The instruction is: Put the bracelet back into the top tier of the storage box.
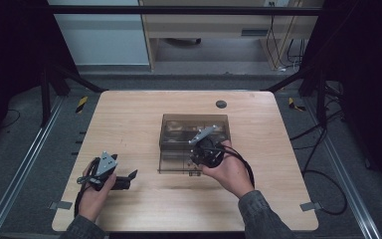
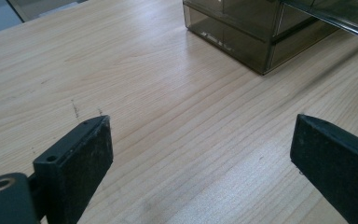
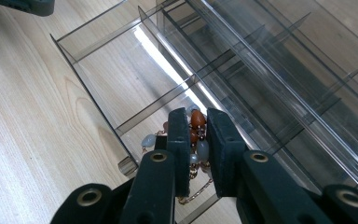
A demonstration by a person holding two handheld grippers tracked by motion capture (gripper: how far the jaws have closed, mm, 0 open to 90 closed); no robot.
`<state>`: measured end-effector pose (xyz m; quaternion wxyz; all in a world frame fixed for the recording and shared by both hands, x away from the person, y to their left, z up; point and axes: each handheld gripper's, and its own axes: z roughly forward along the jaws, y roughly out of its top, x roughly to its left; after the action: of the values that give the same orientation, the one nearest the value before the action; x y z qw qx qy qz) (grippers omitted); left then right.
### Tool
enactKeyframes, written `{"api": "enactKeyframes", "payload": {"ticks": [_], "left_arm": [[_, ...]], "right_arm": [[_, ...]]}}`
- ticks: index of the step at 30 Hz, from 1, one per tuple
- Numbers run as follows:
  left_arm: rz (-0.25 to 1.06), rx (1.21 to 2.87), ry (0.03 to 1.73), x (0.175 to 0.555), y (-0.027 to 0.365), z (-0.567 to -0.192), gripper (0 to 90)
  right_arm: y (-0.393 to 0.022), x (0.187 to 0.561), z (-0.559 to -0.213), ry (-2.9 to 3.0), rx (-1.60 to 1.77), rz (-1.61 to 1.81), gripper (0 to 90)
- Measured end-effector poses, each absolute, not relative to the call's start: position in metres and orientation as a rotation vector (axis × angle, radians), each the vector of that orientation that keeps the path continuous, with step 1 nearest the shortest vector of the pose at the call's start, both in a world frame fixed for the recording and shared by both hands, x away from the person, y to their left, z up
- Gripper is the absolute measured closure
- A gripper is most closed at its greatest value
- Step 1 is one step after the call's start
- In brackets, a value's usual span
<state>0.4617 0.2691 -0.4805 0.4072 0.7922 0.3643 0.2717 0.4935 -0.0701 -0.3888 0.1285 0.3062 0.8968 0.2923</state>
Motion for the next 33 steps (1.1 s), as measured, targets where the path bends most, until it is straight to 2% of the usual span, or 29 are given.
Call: {"api": "enactKeyframes", "payload": {"ticks": [12,18,33], "left_arm": [[0.685,1.995,0.917,0.461,0.269,-0.480,5.5],[0.686,1.994,0.917,0.461,0.269,-0.480,5.5],[0.686,2.000,0.919,0.462,0.269,-0.481,5.4]], "right_arm": [[-0.068,0.495,-0.394,2.620,0.896,0.838,80.2],[-0.068,0.494,-0.394,2.621,0.900,0.854,77.2],[-0.076,0.485,-0.384,2.570,0.920,0.889,87.5]]}}
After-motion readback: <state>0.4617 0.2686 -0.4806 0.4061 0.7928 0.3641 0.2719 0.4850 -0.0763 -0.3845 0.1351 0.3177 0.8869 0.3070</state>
